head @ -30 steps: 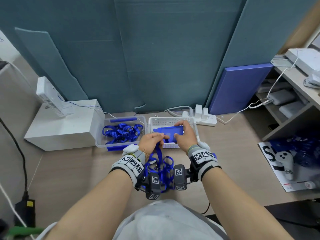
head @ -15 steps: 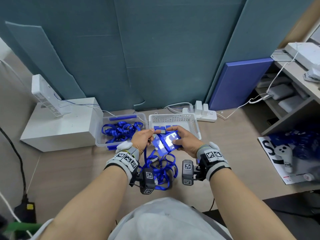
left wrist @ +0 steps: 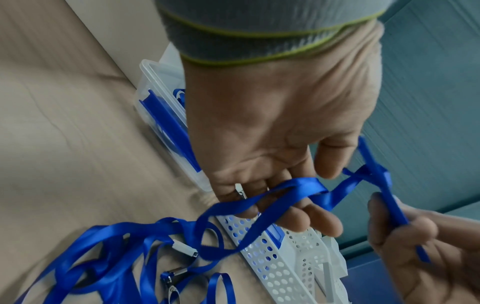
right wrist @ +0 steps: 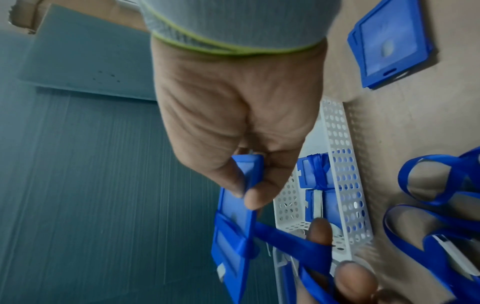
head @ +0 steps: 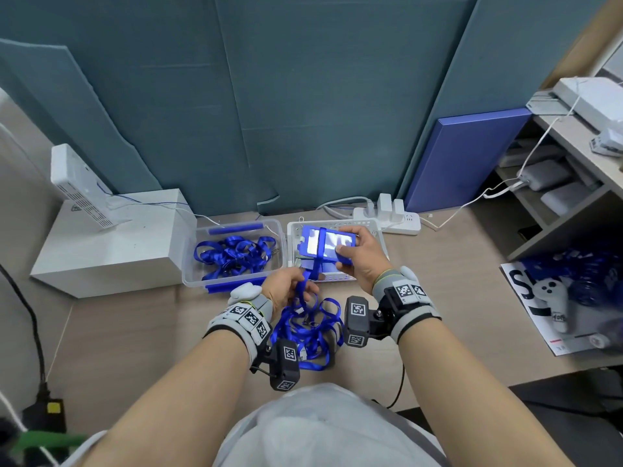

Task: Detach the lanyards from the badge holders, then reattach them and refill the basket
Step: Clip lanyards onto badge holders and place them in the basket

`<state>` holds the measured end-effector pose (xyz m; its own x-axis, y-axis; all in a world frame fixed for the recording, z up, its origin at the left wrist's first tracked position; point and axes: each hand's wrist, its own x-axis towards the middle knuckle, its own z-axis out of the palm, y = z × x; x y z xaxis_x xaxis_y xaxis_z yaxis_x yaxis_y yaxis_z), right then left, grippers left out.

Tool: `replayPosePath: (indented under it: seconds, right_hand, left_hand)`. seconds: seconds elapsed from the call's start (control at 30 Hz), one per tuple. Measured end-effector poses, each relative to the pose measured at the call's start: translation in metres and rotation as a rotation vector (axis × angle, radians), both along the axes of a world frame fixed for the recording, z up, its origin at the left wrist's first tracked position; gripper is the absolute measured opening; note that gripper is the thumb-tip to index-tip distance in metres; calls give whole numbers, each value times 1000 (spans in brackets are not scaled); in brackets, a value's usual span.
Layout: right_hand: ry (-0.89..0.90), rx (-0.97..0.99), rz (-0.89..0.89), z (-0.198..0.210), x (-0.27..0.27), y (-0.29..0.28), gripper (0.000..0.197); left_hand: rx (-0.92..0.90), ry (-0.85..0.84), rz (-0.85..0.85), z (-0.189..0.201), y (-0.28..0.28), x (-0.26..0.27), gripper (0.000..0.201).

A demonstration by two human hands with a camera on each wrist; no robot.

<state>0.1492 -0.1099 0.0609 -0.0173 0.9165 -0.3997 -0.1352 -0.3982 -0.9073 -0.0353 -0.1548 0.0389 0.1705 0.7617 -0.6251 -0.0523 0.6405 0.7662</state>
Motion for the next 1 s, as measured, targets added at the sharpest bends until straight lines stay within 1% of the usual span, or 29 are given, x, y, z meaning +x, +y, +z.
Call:
replayPosePath:
  seconds: [0.07, 0.2, 0.27, 0.33, 0.4, 0.47, 0.57, 0.63, 0.67, 0.77, 0.87, 1.0]
  right_hand:
    - [-40, -7, -40, -4, -1, 0, 33]
    - [-196, 39, -14, -12, -2, -4, 33]
    - [-268, 60, 5, -17, -1, -5, 34]
    - [-377, 98, 15, -19, 1, -7, 34]
    - [-467, 121, 47, -22, 4, -8, 37]
    - [-501, 94, 113, -20, 7, -11, 38]
    - [-493, 94, 287, -19, 7, -16, 36]
    - [-469, 112, 371, -18, 6, -18, 34]
    - [-460, 116, 397, -16, 6, -17, 34]
    - [-439, 115, 461, -10, 6, -16, 32]
    - [-415, 113, 511, -7, 8, -17, 30]
    - [-372, 83, 545, -6, 9, -20, 32]
  left_hand:
    - [17, -14, -50, 0, 0, 3, 33]
    - [115, -51, -114, -6, 0, 2, 21]
    - [138, -20, -162, -8, 0, 0, 18]
    - [156, 19, -213, -8, -1, -1, 21]
    - [170, 41, -224, -5, 0, -1, 25]
    - [232, 44, -179, 0, 2, -1, 19]
    - [375, 114, -143, 5, 7, -2, 21]
    - [393, 177, -104, 5, 9, -3, 22]
    - [368, 161, -65, 3, 10, -3, 22]
    - [288, 18, 62, -4, 9, -2, 25]
    - [258, 5, 145, -9, 9, -3, 26]
    - [172, -56, 196, -2, 9, -3, 43]
